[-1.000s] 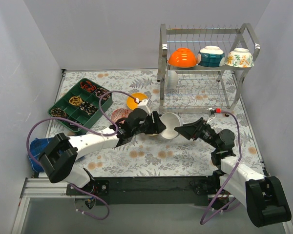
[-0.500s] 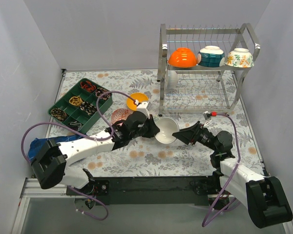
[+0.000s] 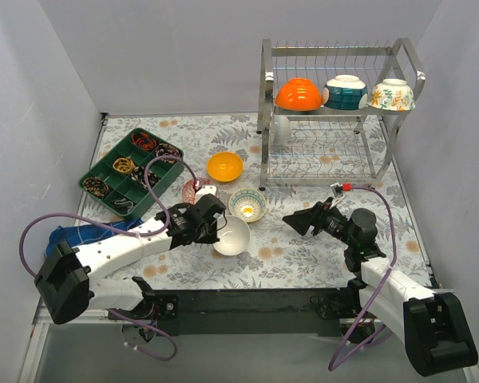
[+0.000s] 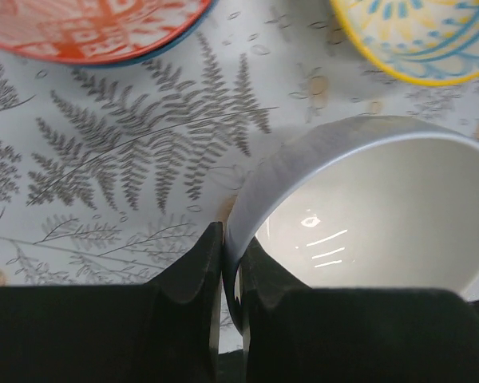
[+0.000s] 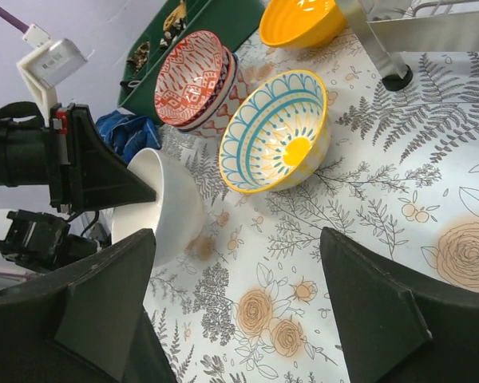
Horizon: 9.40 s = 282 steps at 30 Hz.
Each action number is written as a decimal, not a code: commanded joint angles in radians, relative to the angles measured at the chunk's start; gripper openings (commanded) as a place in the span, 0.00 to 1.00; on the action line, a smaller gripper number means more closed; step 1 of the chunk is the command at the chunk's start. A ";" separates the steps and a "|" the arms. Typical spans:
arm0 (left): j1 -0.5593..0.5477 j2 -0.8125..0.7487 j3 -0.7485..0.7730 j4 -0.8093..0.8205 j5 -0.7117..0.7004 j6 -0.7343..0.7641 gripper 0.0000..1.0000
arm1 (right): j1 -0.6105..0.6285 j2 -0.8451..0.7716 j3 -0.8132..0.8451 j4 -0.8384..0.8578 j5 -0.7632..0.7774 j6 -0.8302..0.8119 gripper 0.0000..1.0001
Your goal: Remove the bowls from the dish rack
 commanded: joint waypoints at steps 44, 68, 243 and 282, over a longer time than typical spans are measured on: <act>0.482 -0.223 -0.026 0.343 0.065 0.299 0.98 | -0.041 0.580 0.626 -0.080 0.302 -0.297 0.99; 0.492 -0.322 -0.081 0.362 -0.016 0.335 0.98 | -0.043 1.173 1.123 0.159 0.305 -0.353 0.99; 0.082 -0.068 0.009 0.055 0.008 0.115 0.20 | 0.158 -0.076 -0.003 -0.020 0.202 -0.143 0.95; 0.320 -0.185 0.002 0.222 0.122 0.391 0.98 | 0.158 0.182 1.324 -1.200 0.383 -1.109 0.96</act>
